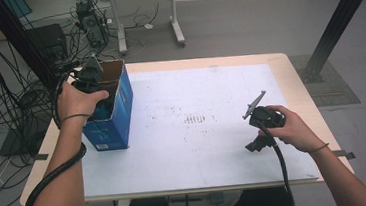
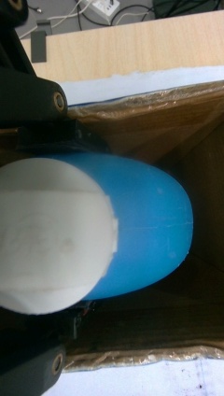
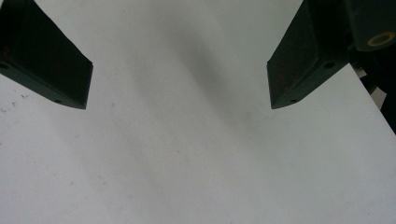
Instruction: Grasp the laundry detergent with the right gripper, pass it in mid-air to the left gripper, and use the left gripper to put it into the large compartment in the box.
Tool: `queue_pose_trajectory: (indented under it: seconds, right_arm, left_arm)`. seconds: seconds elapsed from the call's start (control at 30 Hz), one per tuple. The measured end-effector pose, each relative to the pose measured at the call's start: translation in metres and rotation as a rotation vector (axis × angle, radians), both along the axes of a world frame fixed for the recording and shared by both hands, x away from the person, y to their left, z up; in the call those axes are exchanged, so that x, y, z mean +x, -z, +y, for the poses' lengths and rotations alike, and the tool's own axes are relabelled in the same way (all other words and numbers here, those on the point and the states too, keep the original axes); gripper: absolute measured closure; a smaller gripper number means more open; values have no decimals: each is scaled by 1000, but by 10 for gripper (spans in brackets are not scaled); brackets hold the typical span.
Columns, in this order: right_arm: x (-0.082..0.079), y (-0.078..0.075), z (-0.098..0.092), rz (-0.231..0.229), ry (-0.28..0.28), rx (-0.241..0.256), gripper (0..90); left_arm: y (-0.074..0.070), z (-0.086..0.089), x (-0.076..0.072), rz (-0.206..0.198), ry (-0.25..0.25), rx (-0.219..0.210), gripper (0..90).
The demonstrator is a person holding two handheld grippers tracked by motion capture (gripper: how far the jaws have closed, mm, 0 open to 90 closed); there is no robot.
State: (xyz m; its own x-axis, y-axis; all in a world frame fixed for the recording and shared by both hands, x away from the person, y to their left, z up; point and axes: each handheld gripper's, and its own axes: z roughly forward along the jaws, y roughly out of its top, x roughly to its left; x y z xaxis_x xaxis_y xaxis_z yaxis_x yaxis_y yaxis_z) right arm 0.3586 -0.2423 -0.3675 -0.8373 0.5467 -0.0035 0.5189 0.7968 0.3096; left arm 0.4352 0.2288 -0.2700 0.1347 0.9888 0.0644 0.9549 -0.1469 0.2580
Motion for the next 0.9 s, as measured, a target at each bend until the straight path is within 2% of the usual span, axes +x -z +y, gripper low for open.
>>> queue_pose_trajectory:
  seconds: [0.9]
  right_arm:
    - [0, 3, 0, 9, 2, 1, 68]
  left_arm:
    - [3, 0, 2, -8, -4, -3, 374]
